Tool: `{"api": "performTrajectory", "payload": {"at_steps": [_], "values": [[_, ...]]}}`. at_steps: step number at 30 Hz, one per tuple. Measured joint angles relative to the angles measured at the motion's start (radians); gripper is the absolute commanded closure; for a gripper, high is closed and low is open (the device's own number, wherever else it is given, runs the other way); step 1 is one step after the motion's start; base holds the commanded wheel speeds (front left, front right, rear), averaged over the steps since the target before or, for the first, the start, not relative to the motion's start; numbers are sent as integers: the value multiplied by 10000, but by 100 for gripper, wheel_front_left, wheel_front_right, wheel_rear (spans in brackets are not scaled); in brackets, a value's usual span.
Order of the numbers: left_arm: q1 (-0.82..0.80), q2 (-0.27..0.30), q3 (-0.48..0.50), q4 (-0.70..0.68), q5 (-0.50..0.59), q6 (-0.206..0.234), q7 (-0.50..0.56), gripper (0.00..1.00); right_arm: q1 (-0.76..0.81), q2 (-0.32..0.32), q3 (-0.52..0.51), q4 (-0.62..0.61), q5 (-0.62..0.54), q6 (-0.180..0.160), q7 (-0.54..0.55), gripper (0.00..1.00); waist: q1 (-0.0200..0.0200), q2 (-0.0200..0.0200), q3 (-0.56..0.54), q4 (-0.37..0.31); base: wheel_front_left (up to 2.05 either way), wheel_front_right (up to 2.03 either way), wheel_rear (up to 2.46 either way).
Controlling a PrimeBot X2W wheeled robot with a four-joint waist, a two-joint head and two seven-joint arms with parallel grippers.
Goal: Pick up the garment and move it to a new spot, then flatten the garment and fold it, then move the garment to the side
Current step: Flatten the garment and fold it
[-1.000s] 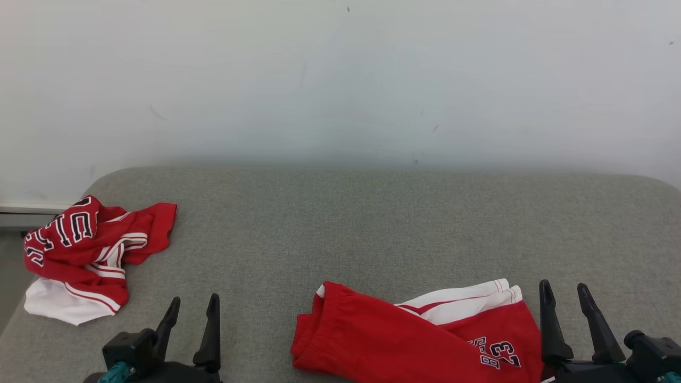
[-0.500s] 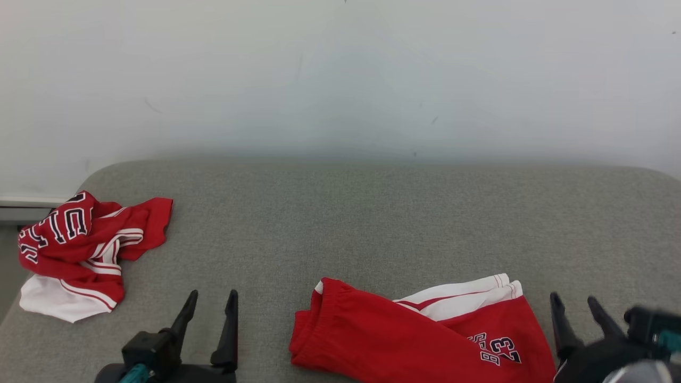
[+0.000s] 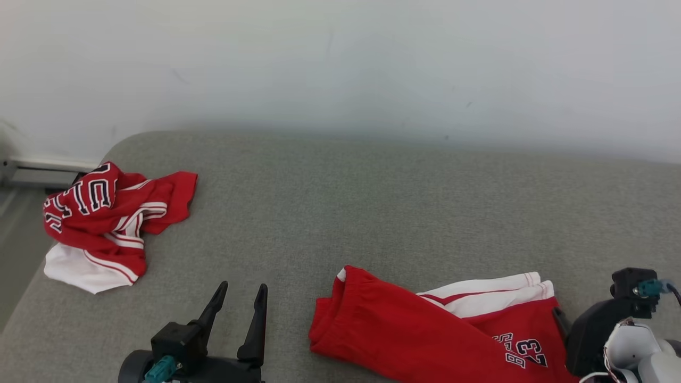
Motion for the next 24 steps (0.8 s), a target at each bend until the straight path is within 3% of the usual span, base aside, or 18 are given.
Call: {"api": "performTrajectory", "payload": {"at_steps": [7, 22, 24], "values": [[-233, -25, -96, -44, 19, -13, 92, 0, -504, -2, 33, 566, 90, -46, 786, 0, 0, 0, 362, 407, 0, 0, 0], [-370, -31, -59, -36, 73, -13, 146, 0, -918, 6, -52, 1536, 173, -127, 1076, 1, 0, -1, 769, 833, 0, 0, 0], [-371, -17, -54, -36, 73, -13, 146, 0, -937, 67, -115, 1578, 303, -127, 1078, 45, 0, -1, 775, 825, 0, 0, 0]]}}
